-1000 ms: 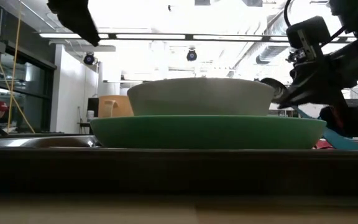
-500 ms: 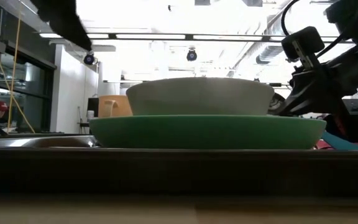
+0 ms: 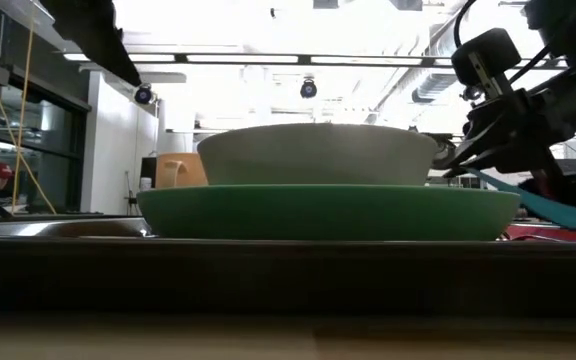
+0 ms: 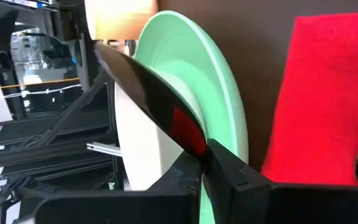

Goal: Set up tray
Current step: Put the blue spoon to the left of the blue fork on the red napkin

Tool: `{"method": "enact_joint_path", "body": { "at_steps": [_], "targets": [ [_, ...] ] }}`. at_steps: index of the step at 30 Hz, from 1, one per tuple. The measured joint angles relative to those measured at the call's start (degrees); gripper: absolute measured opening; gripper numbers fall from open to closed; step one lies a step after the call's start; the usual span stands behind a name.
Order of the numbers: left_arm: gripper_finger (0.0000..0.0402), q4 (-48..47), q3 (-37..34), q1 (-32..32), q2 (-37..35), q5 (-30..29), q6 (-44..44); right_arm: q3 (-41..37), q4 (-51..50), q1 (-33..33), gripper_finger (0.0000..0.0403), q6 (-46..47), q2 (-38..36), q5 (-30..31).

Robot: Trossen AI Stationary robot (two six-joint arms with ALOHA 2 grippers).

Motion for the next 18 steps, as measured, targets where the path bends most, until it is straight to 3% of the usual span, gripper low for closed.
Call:
{"method": "enact_joint_path", "body": {
  "at_steps": [6,18],
  "targets": [
    [0.0282,0.81,-0.39,0.00,0.00,-0.54,1.14,0.00,-2.22,1.51,0.0000,1.45,0.00,-0.15],
    [0.0282,15.58,-11.11,0.00,-2.52,2.01,0.82,0.20,-5.47,1.48,0.0000,2.22,-0.07,0.28]
  ]
}}
